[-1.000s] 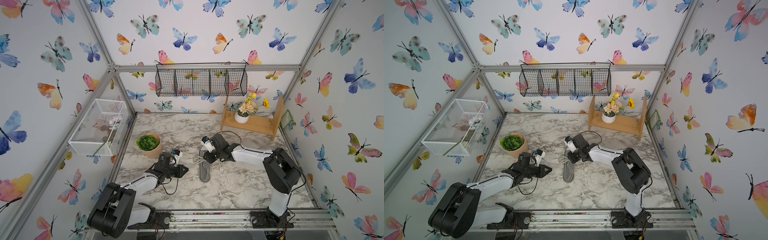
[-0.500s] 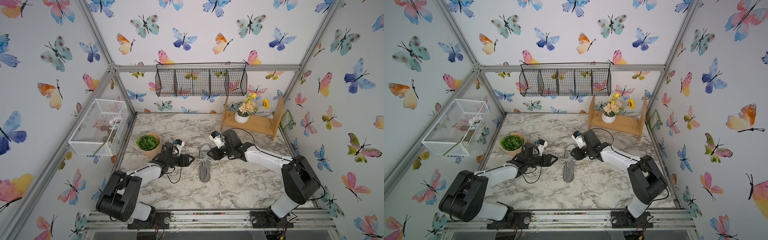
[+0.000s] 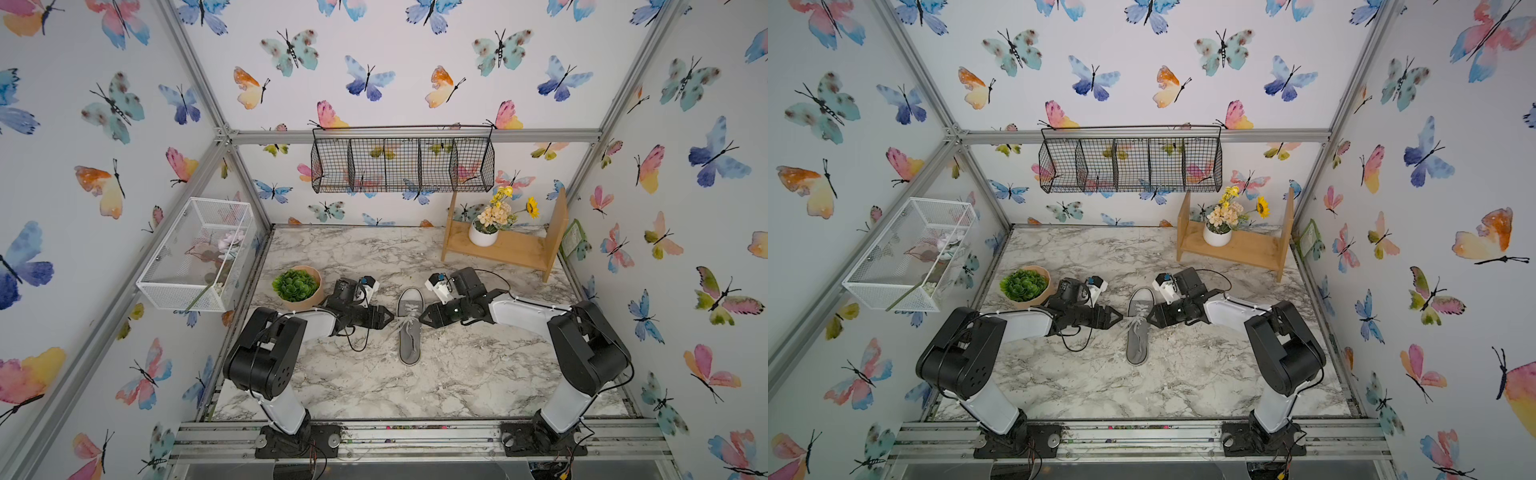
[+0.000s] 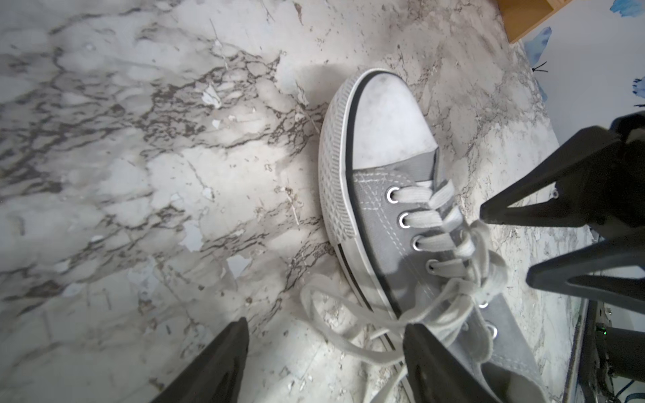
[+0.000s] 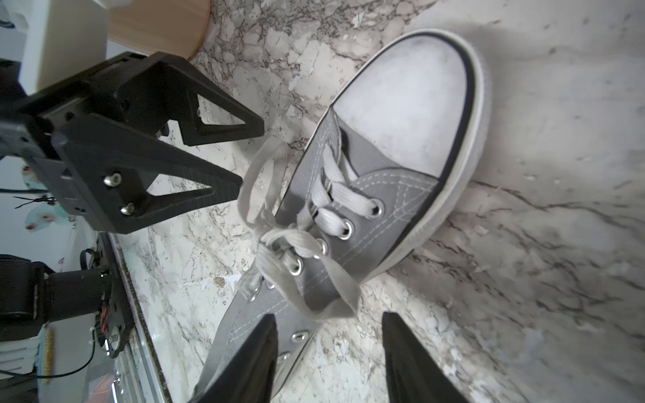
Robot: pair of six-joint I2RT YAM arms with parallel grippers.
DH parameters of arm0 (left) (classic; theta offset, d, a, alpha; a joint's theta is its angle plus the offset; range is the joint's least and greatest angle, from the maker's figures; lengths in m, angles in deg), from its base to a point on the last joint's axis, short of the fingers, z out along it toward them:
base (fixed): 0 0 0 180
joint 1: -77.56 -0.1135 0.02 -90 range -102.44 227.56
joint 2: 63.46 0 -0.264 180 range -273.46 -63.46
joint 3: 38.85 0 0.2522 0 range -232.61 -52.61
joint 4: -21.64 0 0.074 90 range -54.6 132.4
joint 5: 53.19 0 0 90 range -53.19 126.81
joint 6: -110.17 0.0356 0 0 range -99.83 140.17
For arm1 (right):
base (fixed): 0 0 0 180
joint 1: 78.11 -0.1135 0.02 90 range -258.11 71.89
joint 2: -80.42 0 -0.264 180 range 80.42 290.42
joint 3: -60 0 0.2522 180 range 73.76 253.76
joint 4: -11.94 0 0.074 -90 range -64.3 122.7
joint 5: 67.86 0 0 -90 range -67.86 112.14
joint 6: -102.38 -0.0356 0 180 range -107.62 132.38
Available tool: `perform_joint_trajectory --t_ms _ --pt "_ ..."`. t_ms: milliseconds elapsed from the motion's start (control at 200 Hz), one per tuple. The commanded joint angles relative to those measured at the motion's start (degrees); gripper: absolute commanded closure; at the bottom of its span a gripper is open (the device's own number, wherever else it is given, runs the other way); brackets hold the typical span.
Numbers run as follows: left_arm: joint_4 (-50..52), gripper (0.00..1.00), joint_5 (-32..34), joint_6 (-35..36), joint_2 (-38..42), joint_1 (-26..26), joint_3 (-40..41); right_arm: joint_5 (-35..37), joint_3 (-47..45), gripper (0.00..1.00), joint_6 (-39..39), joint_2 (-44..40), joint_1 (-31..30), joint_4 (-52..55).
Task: Tie the shoes
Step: Tie the shoelace on the shoe.
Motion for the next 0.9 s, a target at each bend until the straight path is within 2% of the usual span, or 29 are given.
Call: perform_joint_trajectory --t_ms 0,295,606,741,896 --pt "2.15 0.23 -4.91 3.76 -2.59 0.09 -2.53 -4.21 0.03 0.48 -1.08 1.63 0.4 -1.76" --pt "3.54 0.19 -10.98 8.15 -7.48 0.0 -6.43 -8.7 -0.74 0.52 -3.67 3.09 1.46 -5.56" --pt "3.62 0.21 -17.14 7.8 -9.21 -0.02 -7.21 -7.8 -0.82 0.83 -4.41 2.41 2.61 -5.89" --pt "2.88 0.25 -18.24 6.55 -8.58 -0.07 -6.6 -6.47 -0.56 0.93 -4.42 1.79 2.83 -5.8" --pt "1.16 0.38 -19.83 4.51 -6.9 -0.13 -5.03 -3.87 -0.73 0.98 -4.41 0.58 3.2 -5.52"
